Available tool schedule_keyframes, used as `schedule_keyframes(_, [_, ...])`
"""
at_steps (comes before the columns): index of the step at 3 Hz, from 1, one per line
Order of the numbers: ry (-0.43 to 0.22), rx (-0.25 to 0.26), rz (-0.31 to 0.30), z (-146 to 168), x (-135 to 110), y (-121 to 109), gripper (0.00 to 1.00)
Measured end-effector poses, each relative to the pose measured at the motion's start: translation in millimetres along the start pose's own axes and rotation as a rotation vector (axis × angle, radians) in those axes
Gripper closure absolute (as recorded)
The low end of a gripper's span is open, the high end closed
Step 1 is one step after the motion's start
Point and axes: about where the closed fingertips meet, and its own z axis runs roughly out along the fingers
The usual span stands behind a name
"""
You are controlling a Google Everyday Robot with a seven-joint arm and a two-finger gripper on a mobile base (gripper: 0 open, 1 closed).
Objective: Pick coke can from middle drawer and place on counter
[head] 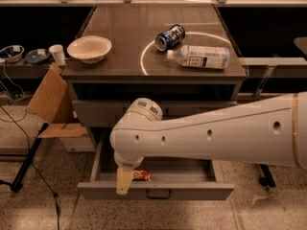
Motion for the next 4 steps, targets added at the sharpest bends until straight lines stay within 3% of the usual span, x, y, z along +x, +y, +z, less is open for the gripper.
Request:
schedule_keyframes(1, [0.000,0.000,0.000,0.0,0.0,0.0,0.00])
schedule_keyframes(4, [-0.023,0.000,0.132,76.1,60.0,-47.0,0.00])
